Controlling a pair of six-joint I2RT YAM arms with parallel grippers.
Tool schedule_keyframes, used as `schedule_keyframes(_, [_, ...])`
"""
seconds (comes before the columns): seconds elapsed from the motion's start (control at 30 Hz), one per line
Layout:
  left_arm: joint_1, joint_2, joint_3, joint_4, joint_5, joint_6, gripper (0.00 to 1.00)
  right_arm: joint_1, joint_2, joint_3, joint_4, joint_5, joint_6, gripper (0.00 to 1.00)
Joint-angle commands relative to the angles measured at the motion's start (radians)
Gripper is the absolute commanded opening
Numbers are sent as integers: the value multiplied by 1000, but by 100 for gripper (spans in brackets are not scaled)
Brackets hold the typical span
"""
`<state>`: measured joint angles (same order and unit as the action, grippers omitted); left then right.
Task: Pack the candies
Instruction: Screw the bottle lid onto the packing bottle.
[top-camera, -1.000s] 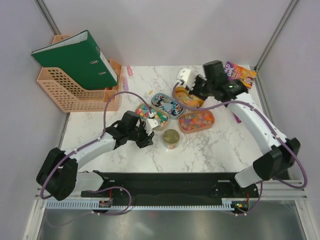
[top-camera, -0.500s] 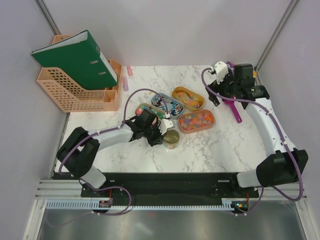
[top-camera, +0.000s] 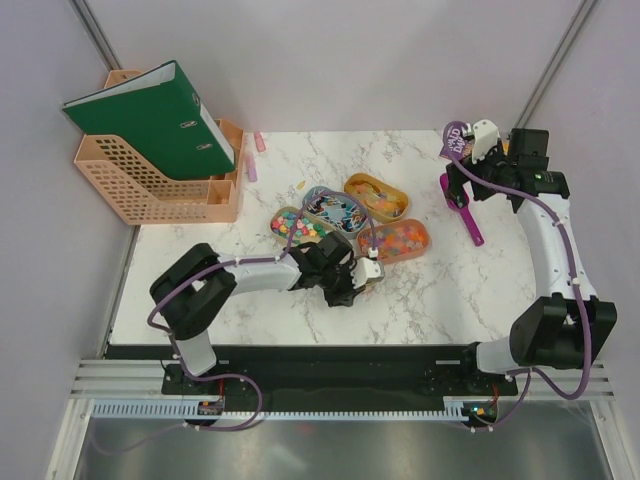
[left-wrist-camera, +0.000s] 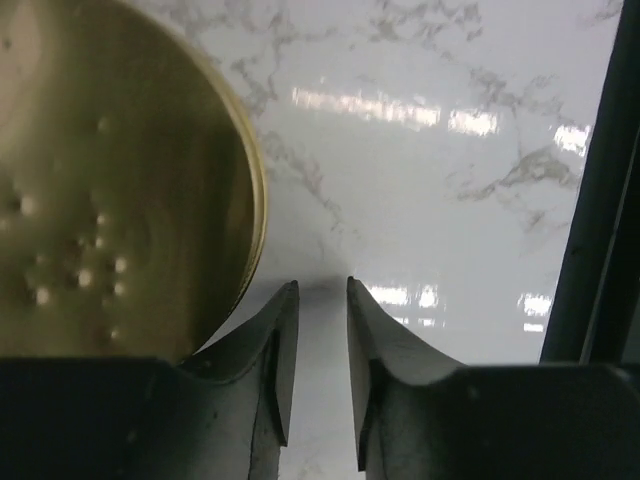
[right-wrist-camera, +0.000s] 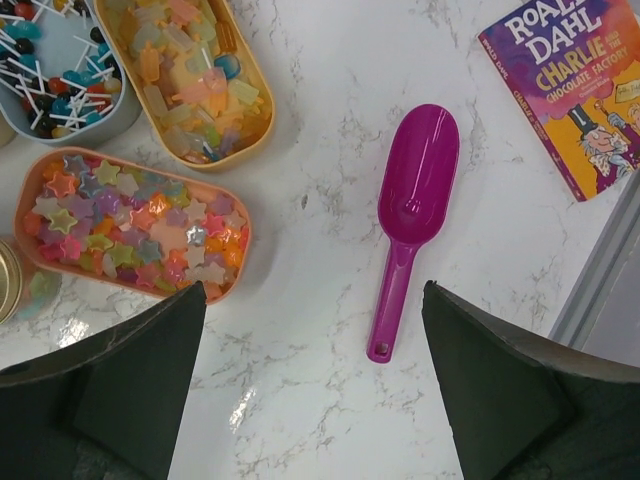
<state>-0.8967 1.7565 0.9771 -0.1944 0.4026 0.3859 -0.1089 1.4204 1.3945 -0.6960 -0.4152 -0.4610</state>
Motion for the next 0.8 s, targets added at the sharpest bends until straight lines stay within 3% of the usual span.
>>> schedule_keyframes(0.0, [-37,40,12,174,-11,-70,35,-24,-8,-3,-39,-65,-50,96])
schedule_keyframes(0.13, [-38,87,37,184,-54,-214,41,-51,5,-17,-102,-111,-120,97])
schedule_keyframes(0.2, [-38,83,15,190,-77,-225,41,-55,9,-23,-143,-116,-160,98])
schedule_keyframes(0.3, [-38,66,-31,179,-117,-246,52,-63,21,-38,-186,-140,-201,98])
schedule_keyframes(0.4, [-38,55,-28,109,-120,-269,54,-66,34,-45,-189,-155,-217,98])
schedule_keyframes(0.5, [-38,26,-17,24,-87,-256,72,-64,67,-32,-188,-184,-219,98])
schedule_keyframes(0.6, [-33,-29,-11,-42,-79,-242,77,-64,106,-9,-186,-221,-203,98])
schedule_keyframes(0.63, [-31,-40,-5,-57,-97,-271,83,-66,118,-3,-185,-230,-202,98])
schedule_keyframes(0.67, [-30,-57,-2,-85,-128,-294,98,-64,121,-2,-185,-237,-202,98])
schedule_keyframes(0.77, [-27,-103,-18,-77,-203,-347,100,-64,123,-8,-165,-249,-196,98])
